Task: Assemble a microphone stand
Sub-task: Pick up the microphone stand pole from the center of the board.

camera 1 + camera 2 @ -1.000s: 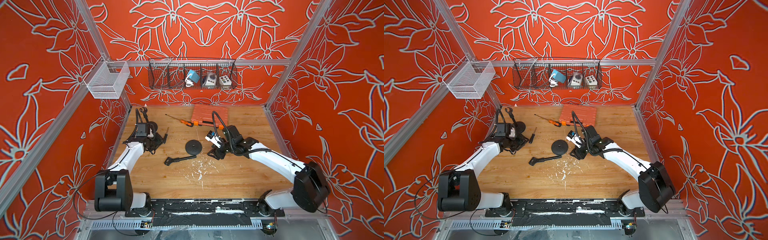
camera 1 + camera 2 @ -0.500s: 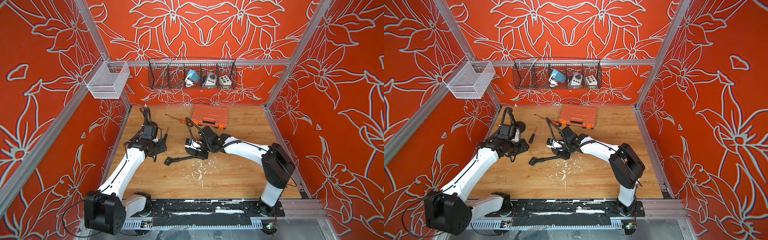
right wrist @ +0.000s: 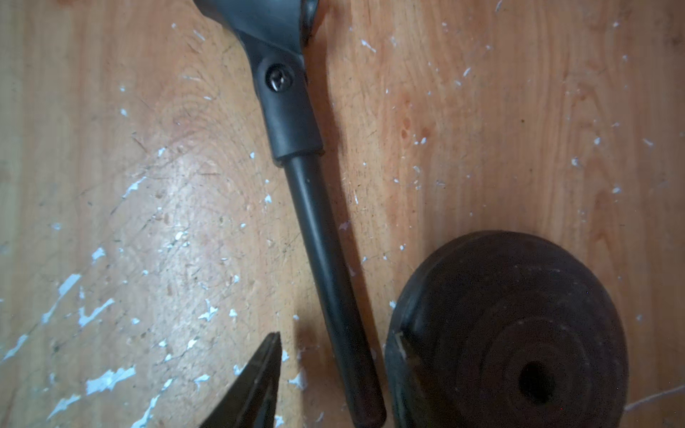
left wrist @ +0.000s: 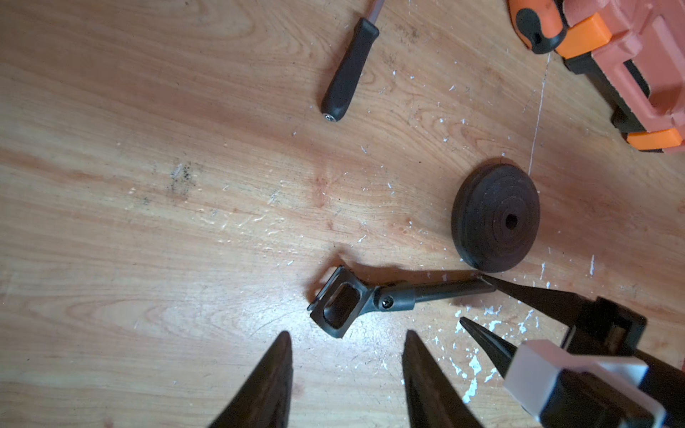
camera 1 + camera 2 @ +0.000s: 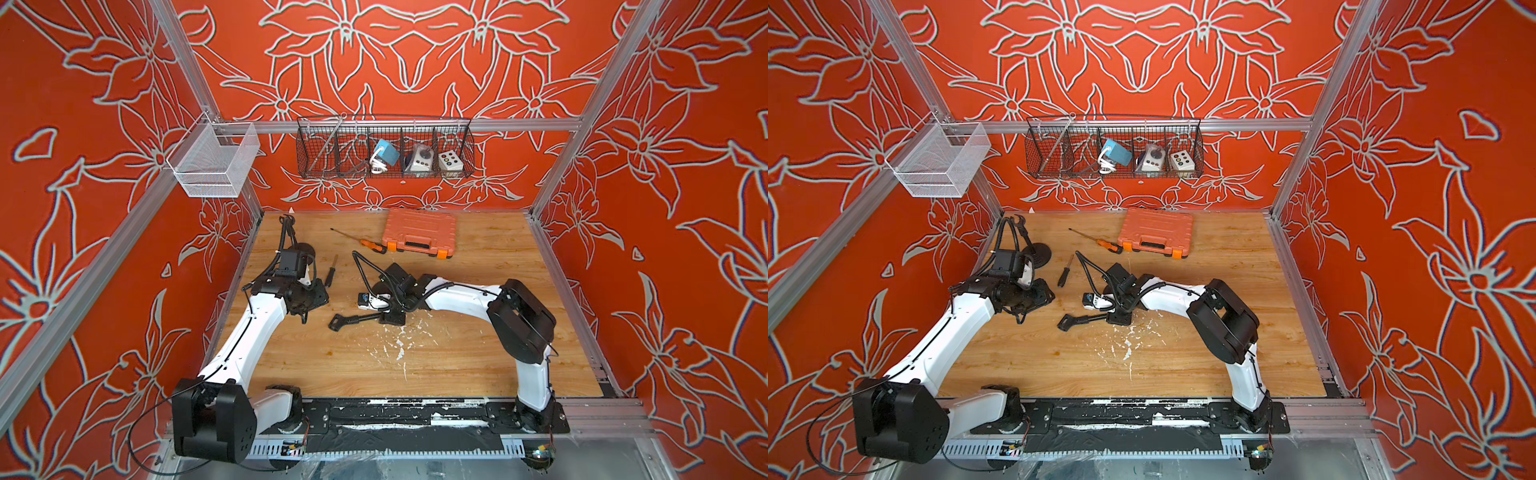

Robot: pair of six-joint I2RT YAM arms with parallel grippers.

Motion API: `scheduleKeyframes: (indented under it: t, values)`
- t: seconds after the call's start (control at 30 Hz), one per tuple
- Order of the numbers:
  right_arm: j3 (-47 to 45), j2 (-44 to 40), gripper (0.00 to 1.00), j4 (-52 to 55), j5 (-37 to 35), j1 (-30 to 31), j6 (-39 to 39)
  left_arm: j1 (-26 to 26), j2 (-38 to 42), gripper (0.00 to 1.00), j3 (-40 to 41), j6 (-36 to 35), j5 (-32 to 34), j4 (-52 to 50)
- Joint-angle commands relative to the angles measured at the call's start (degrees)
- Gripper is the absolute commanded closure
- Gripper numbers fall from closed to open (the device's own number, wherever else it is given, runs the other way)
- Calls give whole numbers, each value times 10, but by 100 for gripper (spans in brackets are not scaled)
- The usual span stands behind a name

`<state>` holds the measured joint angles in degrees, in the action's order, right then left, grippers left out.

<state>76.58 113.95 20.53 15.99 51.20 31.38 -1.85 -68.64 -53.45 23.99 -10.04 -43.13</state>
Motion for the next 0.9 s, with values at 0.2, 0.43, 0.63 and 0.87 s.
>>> scheduleKeyframes:
  t: [0.2,0.43,0.63,0.87]
  values:
    - [26,31,62,2,-21,5,27,14,-22,52,3,-13,-48,1]
    - [-11,-8,88,-3,-9,3,8,19,-19,52,0,-3,-47,15]
    - [-95,-113,99,-74,100,-23,-99,19,-8,52,-22,26,-126,62]
    - [-194,-224,100,-159,147,-83,-295,0,44,52,17,89,-262,225]
